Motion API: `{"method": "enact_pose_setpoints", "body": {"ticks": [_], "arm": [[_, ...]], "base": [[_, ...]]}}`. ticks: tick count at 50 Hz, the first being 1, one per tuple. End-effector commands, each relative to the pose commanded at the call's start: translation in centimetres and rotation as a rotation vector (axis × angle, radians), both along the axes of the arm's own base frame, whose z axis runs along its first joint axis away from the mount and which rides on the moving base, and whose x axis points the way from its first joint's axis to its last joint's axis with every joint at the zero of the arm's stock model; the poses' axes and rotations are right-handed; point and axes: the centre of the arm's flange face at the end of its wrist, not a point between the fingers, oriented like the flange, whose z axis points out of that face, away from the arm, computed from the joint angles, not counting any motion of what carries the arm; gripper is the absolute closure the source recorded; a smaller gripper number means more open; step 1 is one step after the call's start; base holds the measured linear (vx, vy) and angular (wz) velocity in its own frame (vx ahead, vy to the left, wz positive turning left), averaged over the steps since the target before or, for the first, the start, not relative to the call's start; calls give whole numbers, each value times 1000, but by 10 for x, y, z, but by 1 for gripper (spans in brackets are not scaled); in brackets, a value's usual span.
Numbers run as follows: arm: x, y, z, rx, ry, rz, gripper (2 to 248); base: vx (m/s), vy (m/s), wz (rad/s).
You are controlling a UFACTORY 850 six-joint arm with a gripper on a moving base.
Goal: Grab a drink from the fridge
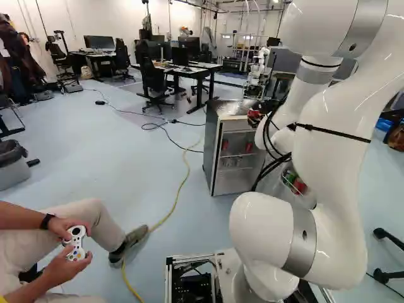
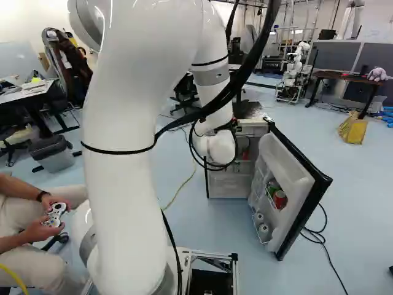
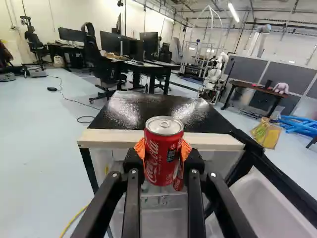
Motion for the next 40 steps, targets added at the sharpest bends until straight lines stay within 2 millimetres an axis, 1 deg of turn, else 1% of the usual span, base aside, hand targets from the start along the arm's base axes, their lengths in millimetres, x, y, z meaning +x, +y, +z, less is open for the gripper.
{"method": "enact_pose_setpoints", "body": {"ticks": [14,40], "arm": [[14,-2,12,-19,-14,8,160],[46,-10,32,-52,-18,18,160]], "base": [[0,0,0],[0,0,0]]}}
